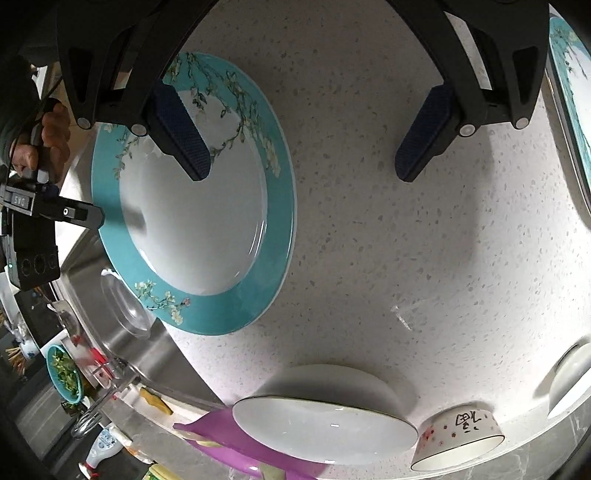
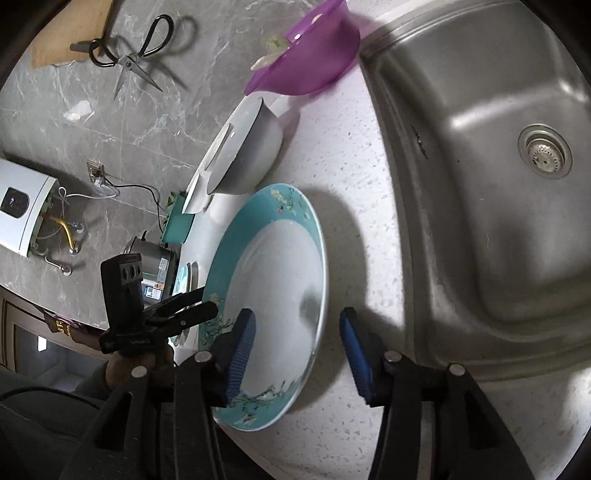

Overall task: Organize plates and bowls
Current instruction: 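Move both grippers to the large teal-rimmed plate by the sink and grip its rim, then carry the large teal-rimmed plate onto the plate stack and open both grippers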

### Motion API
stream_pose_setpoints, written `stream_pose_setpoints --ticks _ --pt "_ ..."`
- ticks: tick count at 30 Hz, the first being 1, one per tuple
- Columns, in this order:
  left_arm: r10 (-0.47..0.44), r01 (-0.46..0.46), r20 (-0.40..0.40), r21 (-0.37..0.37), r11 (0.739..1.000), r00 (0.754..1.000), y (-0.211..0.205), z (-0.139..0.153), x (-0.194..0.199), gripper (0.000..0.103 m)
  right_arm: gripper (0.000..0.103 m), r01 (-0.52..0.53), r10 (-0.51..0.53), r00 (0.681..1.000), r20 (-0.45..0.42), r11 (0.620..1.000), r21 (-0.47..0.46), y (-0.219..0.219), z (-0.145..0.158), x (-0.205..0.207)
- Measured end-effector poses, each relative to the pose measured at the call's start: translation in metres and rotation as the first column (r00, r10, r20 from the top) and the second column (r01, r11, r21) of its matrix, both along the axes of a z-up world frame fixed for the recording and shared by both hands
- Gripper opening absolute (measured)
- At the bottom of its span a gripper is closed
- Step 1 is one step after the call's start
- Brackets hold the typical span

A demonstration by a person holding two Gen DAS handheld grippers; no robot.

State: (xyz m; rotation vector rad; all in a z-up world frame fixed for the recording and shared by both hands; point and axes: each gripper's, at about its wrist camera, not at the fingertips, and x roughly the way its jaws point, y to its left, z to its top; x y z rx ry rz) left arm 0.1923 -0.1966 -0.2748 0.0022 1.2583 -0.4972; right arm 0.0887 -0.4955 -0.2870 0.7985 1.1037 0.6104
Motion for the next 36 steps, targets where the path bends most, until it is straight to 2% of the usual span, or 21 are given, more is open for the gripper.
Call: stream_pose_setpoints --ticks 3,5,7,9,10,12,13,14,16,22,26,31,36 --pt "-0.017 0.017 0.018 0.017 1.000 1.000 -0.006 0.004 0.001 0.082 0.052 0.001 -0.001 1.000 -0.029 1.000 0.012 -0.002 -0.003 0.000" --pt "-0.027 0.027 0.024 0.011 1.000 0.999 -0.009 0.006 0.002 0.051 0.052 -0.009 0.010 0.998 -0.056 1.000 0.025 -0.001 -0.004 0.000" --pt "-0.030 0.030 0.022 0.014 0.999 0.999 -0.010 0.007 0.003 0.034 0.052 -0.023 0.025 0.997 -0.068 0.999 0.025 0.002 -0.004 -0.001" --pt "-0.033 0.033 0.012 0.005 0.999 0.999 -0.012 0.006 0.003 0.027 0.051 -0.042 0.042 0.996 -0.074 0.999 -0.007 0.007 -0.001 -0.002" --pt "-0.038 0.038 0.005 0.003 0.999 0.999 -0.014 0.006 0.003 0.020 0.042 -0.054 0.051 0.995 -0.084 0.998 -0.033 0.011 0.000 -0.002" --pt "-0.033 0.033 0.004 0.015 0.999 0.999 -0.015 0.006 0.004 0.020 0.028 -0.053 0.045 0.994 -0.099 0.995 -0.086 0.013 0.000 -0.002" --pt "-0.032 0.032 0.001 0.012 0.999 0.999 -0.012 0.006 0.004 0.019 0.014 -0.038 0.026 0.993 -0.118 0.994 -0.100 0.010 -0.003 -0.002" --pt "-0.027 0.027 -0.004 0.007 1.000 1.000 -0.011 0.006 0.004 0.019 0.011 -0.024 0.013 0.991 -0.132 0.996 -0.086 0.006 -0.006 -0.003" --pt "-0.022 0.022 -0.009 0.012 1.000 1.000 -0.011 0.006 0.004 0.019 0.011 -0.018 0.007 0.991 -0.135 0.997 -0.080 0.006 -0.007 -0.004" --pt "-0.023 0.023 -0.016 0.033 0.999 1.000 -0.014 0.007 0.000 0.018 0.009 -0.023 0.001 0.990 -0.140 0.987 -0.161 0.012 0.001 -0.001" --pt "-0.032 0.032 -0.011 0.048 0.998 0.999 -0.015 0.008 -0.003 0.018 0.009 -0.010 -0.018 0.988 -0.155 0.983 -0.181 0.016 0.002 0.001" --pt "-0.024 0.023 0.008 0.037 0.999 1.000 -0.005 0.019 -0.006 0.018 0.009 -0.002 -0.027 0.989 -0.148 0.982 -0.191 0.021 0.015 0.005" --pt "0.023 -0.023 0.026 0.020 1.000 0.999 0.014 0.039 -0.006 0.018 0.009 -0.034 0.007 0.991 -0.136 0.979 -0.200 0.039 0.034 0.012"
